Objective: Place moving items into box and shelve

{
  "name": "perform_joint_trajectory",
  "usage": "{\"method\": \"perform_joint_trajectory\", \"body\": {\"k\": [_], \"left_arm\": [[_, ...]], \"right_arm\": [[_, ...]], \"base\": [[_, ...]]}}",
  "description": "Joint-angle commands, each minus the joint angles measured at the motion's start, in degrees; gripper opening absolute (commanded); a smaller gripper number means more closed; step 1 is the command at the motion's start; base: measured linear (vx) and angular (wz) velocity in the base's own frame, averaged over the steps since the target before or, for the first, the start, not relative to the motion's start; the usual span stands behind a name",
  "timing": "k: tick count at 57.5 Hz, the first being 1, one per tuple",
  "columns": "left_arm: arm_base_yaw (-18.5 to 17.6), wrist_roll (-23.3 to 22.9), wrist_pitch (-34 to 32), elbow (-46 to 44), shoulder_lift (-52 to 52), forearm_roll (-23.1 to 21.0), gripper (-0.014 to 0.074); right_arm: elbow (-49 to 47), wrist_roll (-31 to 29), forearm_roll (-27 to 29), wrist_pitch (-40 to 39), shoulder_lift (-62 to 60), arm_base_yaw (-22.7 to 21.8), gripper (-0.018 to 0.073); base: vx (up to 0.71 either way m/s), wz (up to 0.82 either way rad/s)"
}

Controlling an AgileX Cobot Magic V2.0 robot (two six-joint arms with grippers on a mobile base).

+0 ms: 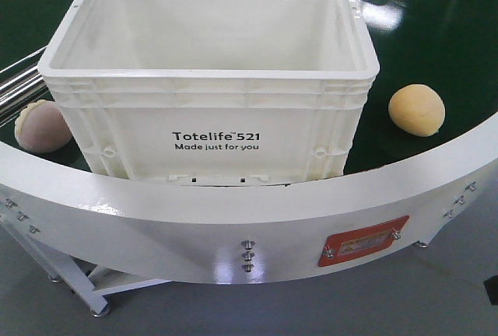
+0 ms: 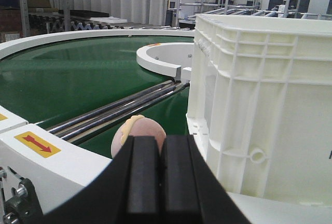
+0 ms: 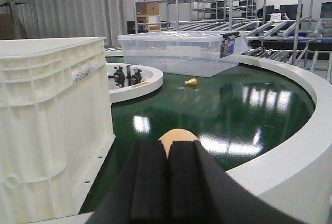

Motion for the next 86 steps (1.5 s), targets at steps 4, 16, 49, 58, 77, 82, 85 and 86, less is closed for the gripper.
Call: {"method": "perform_joint_trajectory", "body": {"k": [4, 16, 49, 58, 77, 82, 85, 86], "left_arm": [[-0.2, -0.6, -4.6, 1.4, -0.8, 0.0, -0.0013], [-0.2, -0.6, -4.6, 1.4, -0.8, 0.0, -0.0013], [-0.2, -0.7, -12.0, 0.6, -0.8, -0.1, -0.0013], [-0.2, -1.0, -8.2, -7.0, -0.5, 0.0, -0.0013], [-0.2, 0.1, 17.9, -33.6, 14.7, 3.8, -0.0013], [-0.2, 0.1, 24.7, -38.2, 20.9, 3.9, -0.0013], [-0.2, 0.1, 26.9, -39.1, 23.3, 3.9, -0.0013], [-0.2, 0.1, 27.5, -39.2, 24.4, 3.9, -0.0013]], "right_arm": [[1.0, -0.5, -0.5, -4.4, -0.8, -0.3, -0.0015], [1.0, -0.5, -0.5, -4.4, -0.8, -0.3, -0.0015], [-0.4, 0.0, -0.5, -8.0, -0.8, -0.3, -0.0015], [-8.1, 0.0, -0.6, -1.2, -0.8, -0.3, -0.0015], [-27.8, -0.2, -0.6, 16.8, 13.3, -0.3, -0.0015], [-30.9, -0.2, -0.6, 20.3, 19.2, -0.3, -0.0015], [-31.9, -0.2, -0.6, 21.6, 22.4, -0.3, -0.0015], [-32.0, -0.2, -0.6, 22.0, 23.6, -0.3, -0.0015]], "base": [[0.00, 0.00], [0.00, 0.00], [0.00, 0.00], [0.00, 0.00], [0.00, 0.00], [0.00, 0.00], [0.00, 0.00], [0.00, 0.00]]}}
